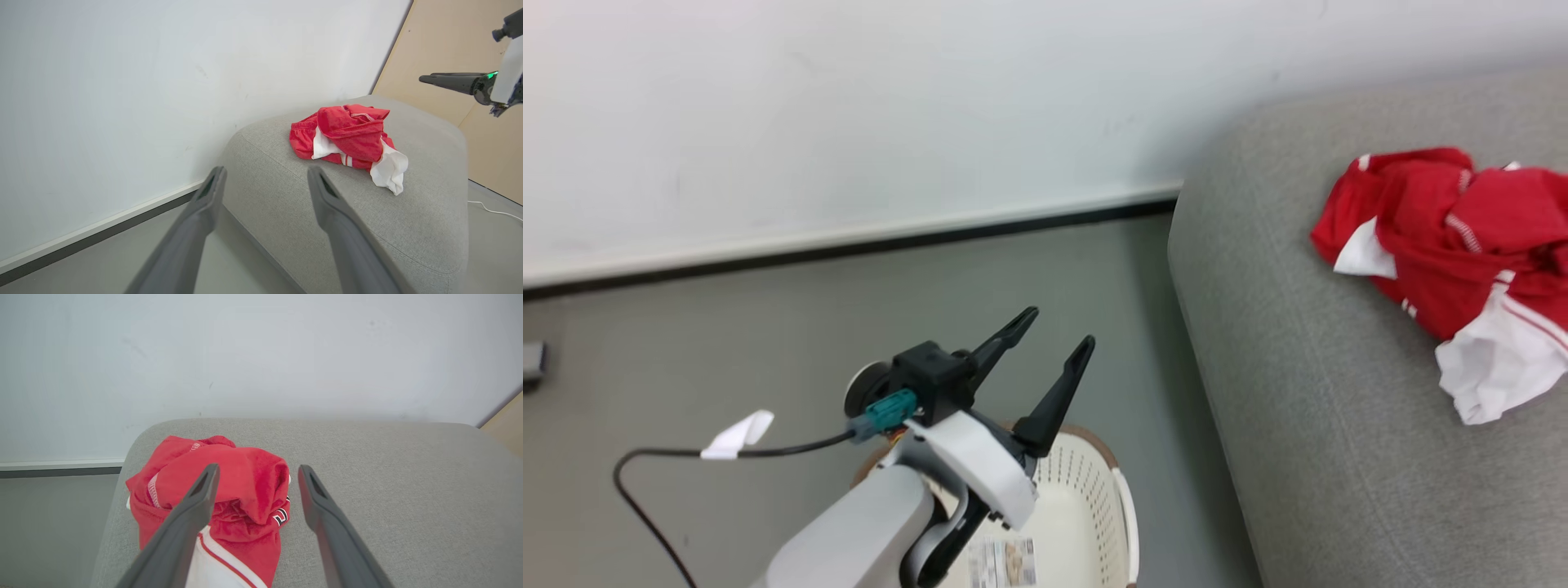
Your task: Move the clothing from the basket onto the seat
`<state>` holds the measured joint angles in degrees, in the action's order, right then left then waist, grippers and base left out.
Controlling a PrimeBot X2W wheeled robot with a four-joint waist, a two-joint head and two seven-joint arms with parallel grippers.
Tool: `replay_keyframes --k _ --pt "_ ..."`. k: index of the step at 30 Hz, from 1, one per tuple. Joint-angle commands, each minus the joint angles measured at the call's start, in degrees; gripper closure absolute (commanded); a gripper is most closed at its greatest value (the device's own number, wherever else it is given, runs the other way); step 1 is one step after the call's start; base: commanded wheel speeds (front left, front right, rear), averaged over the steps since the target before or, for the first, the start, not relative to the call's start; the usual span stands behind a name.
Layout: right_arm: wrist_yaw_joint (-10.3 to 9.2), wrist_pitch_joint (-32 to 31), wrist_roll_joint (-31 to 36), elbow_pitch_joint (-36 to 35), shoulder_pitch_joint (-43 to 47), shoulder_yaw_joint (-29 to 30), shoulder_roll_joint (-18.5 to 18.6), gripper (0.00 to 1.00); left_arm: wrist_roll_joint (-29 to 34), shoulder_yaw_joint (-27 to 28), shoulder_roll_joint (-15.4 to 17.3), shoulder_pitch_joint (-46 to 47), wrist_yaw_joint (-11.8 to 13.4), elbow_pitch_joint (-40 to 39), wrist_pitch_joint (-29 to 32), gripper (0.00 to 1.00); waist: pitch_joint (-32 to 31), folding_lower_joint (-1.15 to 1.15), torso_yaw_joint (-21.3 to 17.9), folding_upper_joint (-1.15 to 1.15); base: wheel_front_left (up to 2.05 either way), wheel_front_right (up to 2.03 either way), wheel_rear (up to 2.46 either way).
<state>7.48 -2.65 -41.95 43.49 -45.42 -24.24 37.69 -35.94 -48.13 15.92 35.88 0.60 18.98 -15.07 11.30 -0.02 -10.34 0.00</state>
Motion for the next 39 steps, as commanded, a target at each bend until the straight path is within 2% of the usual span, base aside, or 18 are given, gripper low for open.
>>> replay_keyframes --k 1,11,15,25,33,39 --pt "0.04 1.1 -0.5 -1.4 1.3 -0.5 0.1 0.00 -0.5 0.7 0.6 -1.4 0.5 -0.3 0.0 0.00 -2.9 0.02 -0.2 0.00 0.00 0.00 0.00" --pt "0.04 7.2 -3.1 -13.6 5.9 -3.1 -2.5 0.00 -0.1 8.2 3.7 -7.0 3.8 -4.3 -0.1 0.00 -7.2 0.02 1.4 0.00 0.00 0.00 0.00" --pt "0.04 9.6 -1.8 -16.4 8.4 -3.1 -3.4 0.00 0.9 11.5 5.4 -9.8 5.1 -5.2 -0.1 0.00 -8.4 0.02 2.4 0.00 0.00 0.00 0.00" --pt "0.04 16.7 4.2 -17.7 19.9 1.5 -12.3 0.00 3.0 21.0 6.6 -19.2 8.4 -9.5 -0.1 0.00 -11.1 0.02 5.5 0.00 0.00 0.00 0.00" --pt "0.04 17.8 12.1 -24.5 29.3 9.1 -18.9 0.00 6.0 30.1 4.7 -27.3 9.3 -12.6 -0.1 0.00 -11.6 0.02 7.1 0.00 0.00 0.00 0.00" --pt "0.04 17.8 16.4 -29.0 36.0 14.3 -25.2 0.00 9.7 37.2 1.7 -32.9 8.3 -14.2 -0.1 0.00 -11.7 0.02 7.5 0.00 0.00 0.00 0.00"
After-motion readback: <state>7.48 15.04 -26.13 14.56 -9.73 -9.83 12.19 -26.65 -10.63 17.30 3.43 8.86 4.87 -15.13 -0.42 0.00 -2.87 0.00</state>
